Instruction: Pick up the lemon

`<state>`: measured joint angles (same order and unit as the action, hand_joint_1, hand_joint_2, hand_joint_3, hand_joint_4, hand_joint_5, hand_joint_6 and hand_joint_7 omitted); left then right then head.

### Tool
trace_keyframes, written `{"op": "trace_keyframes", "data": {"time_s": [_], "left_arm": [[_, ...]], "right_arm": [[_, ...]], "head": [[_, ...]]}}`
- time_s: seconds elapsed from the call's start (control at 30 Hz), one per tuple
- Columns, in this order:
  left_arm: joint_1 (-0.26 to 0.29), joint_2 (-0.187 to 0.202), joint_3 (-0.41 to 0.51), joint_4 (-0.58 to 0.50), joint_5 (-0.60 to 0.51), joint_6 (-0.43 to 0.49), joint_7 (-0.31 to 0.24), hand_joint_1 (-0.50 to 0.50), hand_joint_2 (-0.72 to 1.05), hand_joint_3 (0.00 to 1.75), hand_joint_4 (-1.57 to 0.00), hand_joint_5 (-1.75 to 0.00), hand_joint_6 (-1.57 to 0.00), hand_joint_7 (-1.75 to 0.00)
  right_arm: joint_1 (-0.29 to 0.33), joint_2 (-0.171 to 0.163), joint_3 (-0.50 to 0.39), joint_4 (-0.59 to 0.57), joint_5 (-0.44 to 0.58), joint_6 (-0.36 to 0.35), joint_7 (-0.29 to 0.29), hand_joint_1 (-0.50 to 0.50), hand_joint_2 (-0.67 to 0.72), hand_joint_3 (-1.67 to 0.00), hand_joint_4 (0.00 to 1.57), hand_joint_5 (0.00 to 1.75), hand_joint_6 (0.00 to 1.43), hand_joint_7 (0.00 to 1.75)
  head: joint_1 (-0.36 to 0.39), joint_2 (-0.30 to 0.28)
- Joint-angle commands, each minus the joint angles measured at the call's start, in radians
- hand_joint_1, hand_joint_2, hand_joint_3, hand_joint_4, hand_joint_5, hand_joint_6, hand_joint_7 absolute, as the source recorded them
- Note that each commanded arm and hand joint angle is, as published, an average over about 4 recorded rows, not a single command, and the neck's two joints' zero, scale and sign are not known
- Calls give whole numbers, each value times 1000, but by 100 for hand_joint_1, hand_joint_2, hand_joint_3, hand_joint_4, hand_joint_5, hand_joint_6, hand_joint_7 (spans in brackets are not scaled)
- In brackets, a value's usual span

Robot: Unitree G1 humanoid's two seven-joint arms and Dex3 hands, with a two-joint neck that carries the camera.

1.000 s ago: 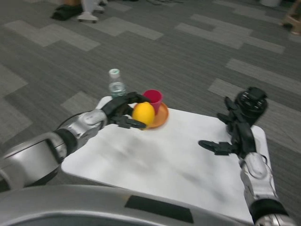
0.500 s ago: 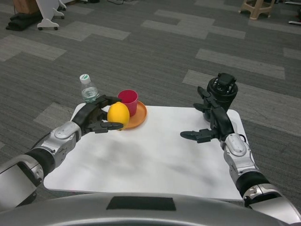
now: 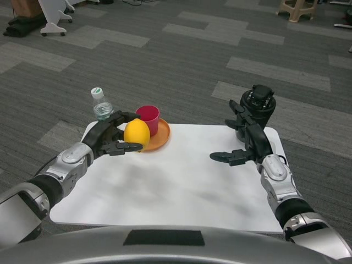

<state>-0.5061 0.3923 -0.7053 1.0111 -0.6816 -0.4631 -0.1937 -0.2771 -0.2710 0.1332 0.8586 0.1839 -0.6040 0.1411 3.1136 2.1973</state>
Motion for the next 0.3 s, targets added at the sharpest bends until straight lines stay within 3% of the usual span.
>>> {"op": "trace_keyframes", "data": {"time_s": [0.03, 0.2, 0.3], "left_arm": [[6, 7, 9, -5, -9, -16, -8, 50, 96, 9, -153, -175, -58, -119], [6, 7, 9, -6, -12, -17, -9, 50, 96, 9, -153, -175, -58, -119], [6, 7, 9, -6, -12, -17, -9, 50, 96, 9, -153, -175, -58, -116]], "right_arm": [[-22, -8, -1, -2, 8, -2, -2, 8, -22, -48, 0, 78, 0, 14], [-22, -8, -1, -3, 8, -2, -2, 8, -22, -48, 0, 78, 0, 7], [-23, -8, -1, -3, 8, -2, -2, 8, -22, -48, 0, 78, 0, 12]], "head": [[2, 5], [2, 8], [2, 11]]}}
